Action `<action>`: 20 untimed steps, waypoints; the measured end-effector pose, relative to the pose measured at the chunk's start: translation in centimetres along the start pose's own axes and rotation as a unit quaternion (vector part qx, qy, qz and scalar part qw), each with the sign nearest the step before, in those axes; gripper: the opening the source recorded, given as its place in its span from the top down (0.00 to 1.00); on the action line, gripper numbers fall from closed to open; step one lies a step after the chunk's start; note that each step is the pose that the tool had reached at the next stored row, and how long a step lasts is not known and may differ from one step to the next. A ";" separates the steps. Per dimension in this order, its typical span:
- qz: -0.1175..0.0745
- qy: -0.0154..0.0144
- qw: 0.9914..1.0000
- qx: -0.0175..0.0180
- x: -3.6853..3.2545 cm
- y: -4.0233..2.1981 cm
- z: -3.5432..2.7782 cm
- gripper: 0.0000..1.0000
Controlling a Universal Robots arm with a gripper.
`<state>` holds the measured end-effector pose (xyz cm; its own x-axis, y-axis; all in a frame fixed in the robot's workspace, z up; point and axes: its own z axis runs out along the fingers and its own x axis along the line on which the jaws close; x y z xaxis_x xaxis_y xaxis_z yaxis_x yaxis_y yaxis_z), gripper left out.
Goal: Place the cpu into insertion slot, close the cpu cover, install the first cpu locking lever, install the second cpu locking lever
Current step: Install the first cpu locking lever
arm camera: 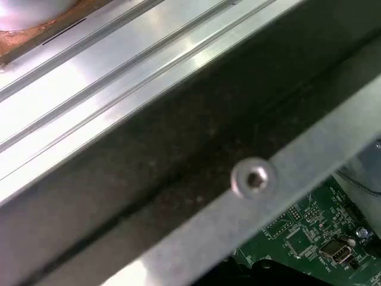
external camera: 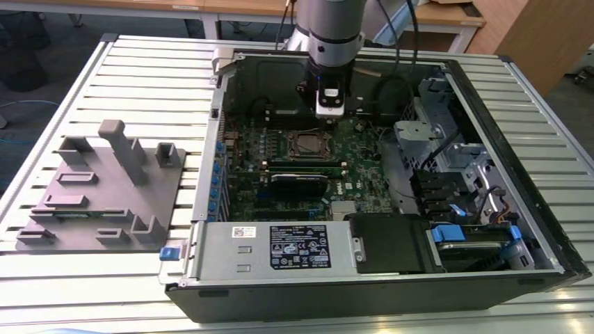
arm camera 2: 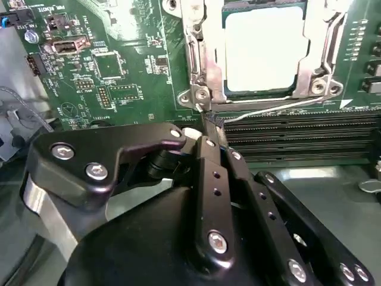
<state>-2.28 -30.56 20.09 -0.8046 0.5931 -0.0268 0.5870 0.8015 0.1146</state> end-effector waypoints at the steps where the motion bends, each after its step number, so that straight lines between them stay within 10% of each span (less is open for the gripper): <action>1: 0.001 0.000 1.000 0.000 -0.01 0.04 -0.45 0.89; 11: 0.006 -0.002 1.000 -0.001 -0.11 0.54 -4.74 0.89; 20: 0.006 -0.003 1.000 -0.001 -0.10 0.55 -4.96 0.89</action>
<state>-2.32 -30.55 25.07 -0.7975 0.6025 -0.0313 0.5956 0.7946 0.1177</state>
